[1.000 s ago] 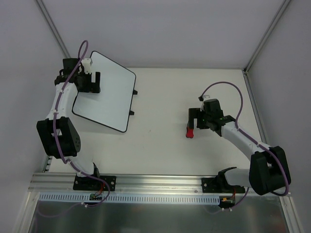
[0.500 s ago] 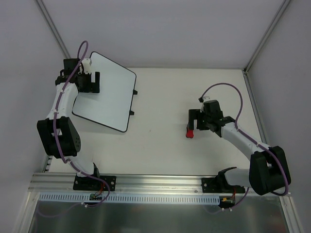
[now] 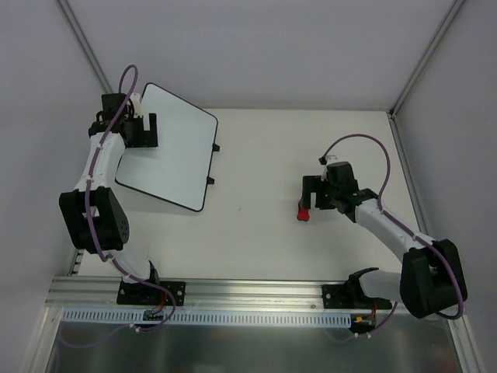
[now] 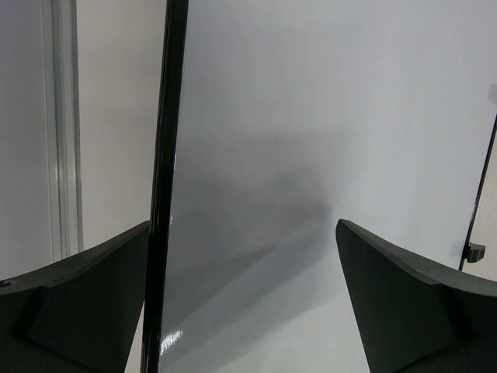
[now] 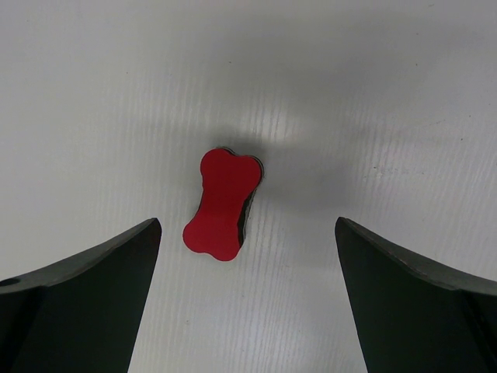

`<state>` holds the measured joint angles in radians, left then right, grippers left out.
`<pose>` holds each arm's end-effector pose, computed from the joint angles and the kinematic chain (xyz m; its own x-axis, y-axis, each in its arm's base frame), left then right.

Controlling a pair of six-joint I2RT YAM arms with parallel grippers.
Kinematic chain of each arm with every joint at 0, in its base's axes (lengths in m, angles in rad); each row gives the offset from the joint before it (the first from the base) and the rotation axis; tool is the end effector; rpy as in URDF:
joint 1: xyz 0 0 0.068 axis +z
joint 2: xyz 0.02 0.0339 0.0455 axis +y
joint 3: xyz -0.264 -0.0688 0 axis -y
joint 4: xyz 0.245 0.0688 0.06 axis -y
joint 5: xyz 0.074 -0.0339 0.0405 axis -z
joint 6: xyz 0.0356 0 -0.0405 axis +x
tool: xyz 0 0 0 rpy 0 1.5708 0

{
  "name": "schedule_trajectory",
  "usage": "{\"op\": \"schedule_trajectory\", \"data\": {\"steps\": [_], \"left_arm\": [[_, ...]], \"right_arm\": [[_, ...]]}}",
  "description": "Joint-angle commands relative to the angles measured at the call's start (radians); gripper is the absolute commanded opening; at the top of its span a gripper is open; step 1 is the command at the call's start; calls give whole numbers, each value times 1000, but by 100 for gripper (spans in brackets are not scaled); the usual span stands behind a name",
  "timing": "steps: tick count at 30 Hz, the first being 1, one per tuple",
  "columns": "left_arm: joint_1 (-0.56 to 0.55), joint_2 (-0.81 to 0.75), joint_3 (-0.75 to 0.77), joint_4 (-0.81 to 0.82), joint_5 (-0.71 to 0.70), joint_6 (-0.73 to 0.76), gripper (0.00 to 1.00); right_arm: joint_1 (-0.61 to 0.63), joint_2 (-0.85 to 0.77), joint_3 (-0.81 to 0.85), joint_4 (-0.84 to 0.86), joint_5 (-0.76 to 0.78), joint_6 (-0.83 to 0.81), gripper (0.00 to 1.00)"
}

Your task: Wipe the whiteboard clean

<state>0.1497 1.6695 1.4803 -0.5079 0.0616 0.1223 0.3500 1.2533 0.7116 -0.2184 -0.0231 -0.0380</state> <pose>0.3780 0.0548 0.3187 -0.6425 0.0262 -0.7658 -0.0240 0.9982 0.0543 0.2420 0.0892 0.2139 -0.6331 -0.2715 -0.7248 -0.3829 0.9237 -0.0116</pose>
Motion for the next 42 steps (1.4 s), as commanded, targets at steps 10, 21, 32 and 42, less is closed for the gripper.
{"op": "schedule_trajectory", "data": {"steps": [10, 21, 32, 42], "left_arm": [[-9, -154, 60, 12, 1, -114, 99], [-9, -469, 35, 8, 21, -158, 99], [-9, -861, -9, -30, 15, -194, 99], [-56, -1042, 75, -87, -115, -191, 99]], "right_arm": [[-8, -115, 3, -16, 80, 16, 99], [-8, -363, 210, -165, 429, -116, 98], [-8, -577, 463, -150, 686, -394, 99], [-6, -672, 603, -124, 641, -493, 99]]}}
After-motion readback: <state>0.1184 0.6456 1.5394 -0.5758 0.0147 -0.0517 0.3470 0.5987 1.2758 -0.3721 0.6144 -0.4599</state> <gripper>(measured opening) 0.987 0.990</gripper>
